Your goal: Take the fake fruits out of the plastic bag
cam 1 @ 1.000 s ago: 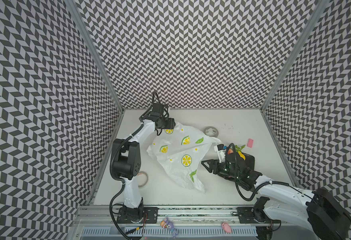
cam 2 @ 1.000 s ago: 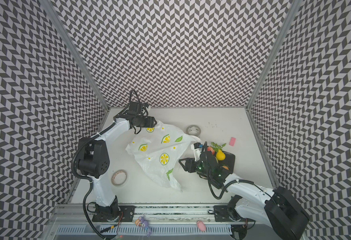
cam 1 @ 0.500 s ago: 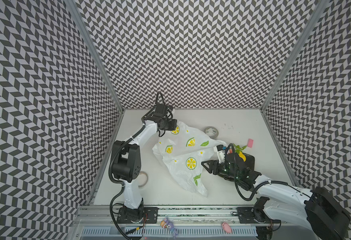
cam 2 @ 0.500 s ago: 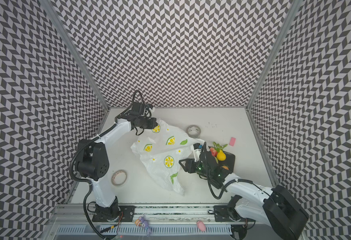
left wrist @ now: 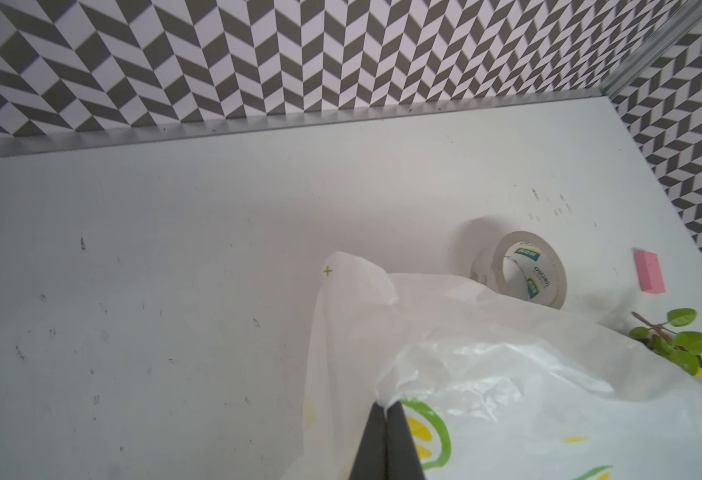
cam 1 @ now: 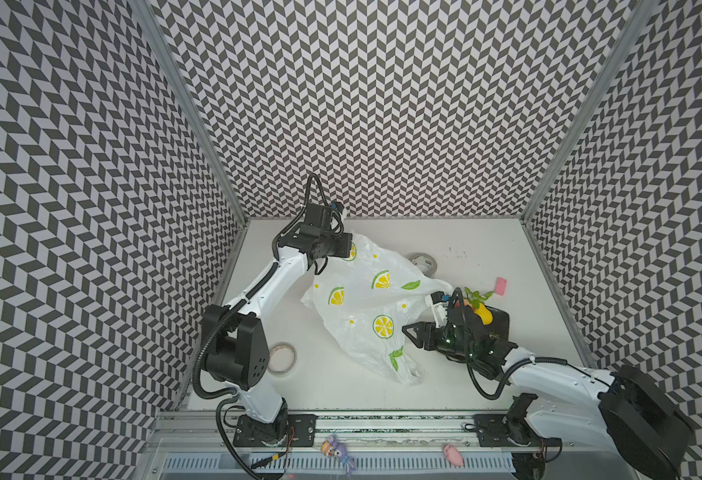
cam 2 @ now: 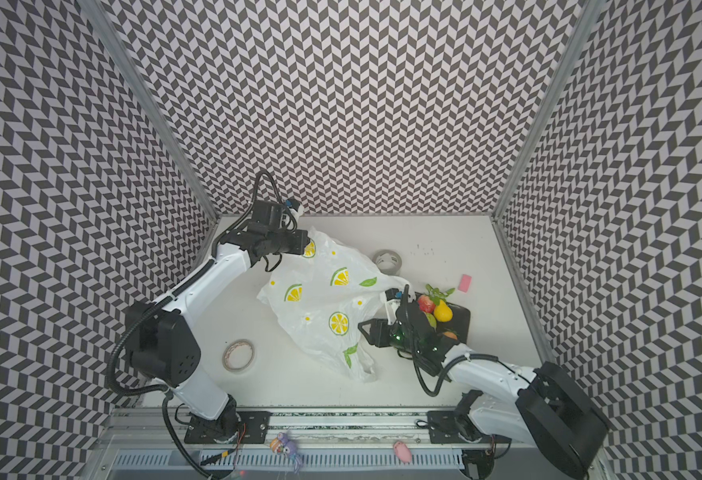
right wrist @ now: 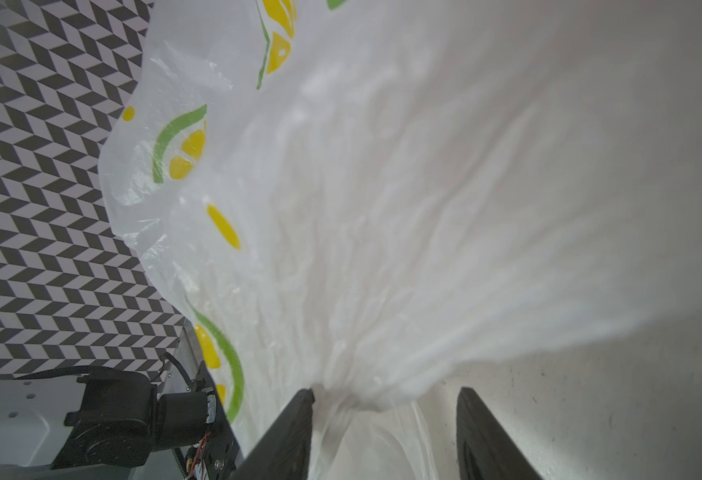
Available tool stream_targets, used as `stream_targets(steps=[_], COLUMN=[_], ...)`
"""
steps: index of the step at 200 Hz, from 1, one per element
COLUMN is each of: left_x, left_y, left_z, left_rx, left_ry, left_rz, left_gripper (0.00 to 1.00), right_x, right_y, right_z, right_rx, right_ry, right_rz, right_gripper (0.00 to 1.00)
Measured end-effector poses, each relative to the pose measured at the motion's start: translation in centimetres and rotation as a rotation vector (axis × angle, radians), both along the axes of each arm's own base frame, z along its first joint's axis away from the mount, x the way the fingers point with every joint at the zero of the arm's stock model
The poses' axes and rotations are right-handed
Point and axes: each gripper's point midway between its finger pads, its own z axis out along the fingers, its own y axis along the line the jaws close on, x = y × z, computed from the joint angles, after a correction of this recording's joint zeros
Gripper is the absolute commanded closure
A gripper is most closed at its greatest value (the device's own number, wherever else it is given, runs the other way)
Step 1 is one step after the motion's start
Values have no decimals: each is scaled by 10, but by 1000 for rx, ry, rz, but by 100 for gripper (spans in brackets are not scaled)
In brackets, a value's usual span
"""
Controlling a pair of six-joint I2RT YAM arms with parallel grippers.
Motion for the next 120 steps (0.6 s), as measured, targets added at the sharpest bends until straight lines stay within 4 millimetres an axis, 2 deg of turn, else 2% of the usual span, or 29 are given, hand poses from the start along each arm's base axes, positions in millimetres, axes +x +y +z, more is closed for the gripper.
stream_targets(steps=[17,30,37,46,54,57,73,91,105,120], left_x=[5,6,6,6,6,6,5,0,-14,-41], left_y=[3,8,10,13,15,16,19,21,15,-4], left_z=[-27,-38,-39,-35,-29,-26,-1,39,69,94], left_rx=[36,63,68,81,86,86,79,71,66,50], left_ry=[53,75,80,70,55,50,5,-78,-142,-201], left_rz=[21,40,52,58,66,69,85,99,96,62], left_gripper=[53,39,33,10,6,1,0,0,0,0], right_x=[1,1,1,2,3,3,4,5,5,4], right_y=[0,0,0,1,1,1,1,-3,-7,-13], right_z=[-4,-6,-5,-4,-3,-3,-1,3,11,23], right_rx=[-10,-14,-14,-12,-11,-11,-13,-24,-24,-16], right_ry=[10,13,13,10,7,6,1,-5,-23,-49], right_rz=[-1,-2,-2,-3,-5,-5,-11,-27,-42,-61], right_gripper=[45,45,44,44,43,43,42,41,41,41])
